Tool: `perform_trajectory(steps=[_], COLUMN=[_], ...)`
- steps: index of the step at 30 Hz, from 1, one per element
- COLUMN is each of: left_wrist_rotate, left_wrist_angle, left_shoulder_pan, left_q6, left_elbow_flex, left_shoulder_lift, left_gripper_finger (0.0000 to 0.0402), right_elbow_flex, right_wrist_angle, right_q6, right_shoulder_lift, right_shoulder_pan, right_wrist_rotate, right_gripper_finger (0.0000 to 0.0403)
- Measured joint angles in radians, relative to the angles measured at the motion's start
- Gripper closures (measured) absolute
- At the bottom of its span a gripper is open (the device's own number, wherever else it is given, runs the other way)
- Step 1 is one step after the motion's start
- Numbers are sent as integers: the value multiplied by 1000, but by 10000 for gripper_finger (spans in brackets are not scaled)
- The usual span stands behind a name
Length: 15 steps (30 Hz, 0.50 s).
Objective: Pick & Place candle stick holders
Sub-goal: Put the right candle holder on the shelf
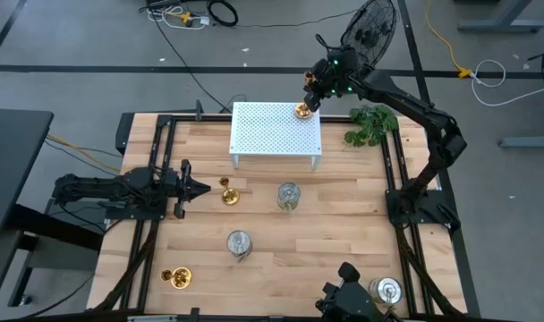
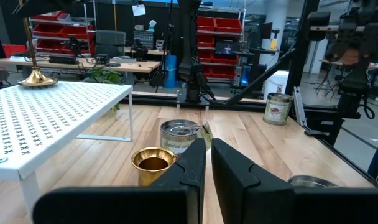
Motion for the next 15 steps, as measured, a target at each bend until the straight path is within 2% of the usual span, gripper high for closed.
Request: perform_trajectory(steps=[15], left_wrist_rotate=[0], left_wrist_angle=[0], left_shoulder_pan=[0], left_q6=[0], left_elbow_flex=[0], left_shoulder_lift=[0], left_gripper_finger=[369], right_elbow_flex=[0], right_wrist_angle=[-18], right_q6=[0], right_shoulder_lift=[0], right_shoulder_pan=[0], right_wrist_rotate=[1], right_gripper_finger=[389])
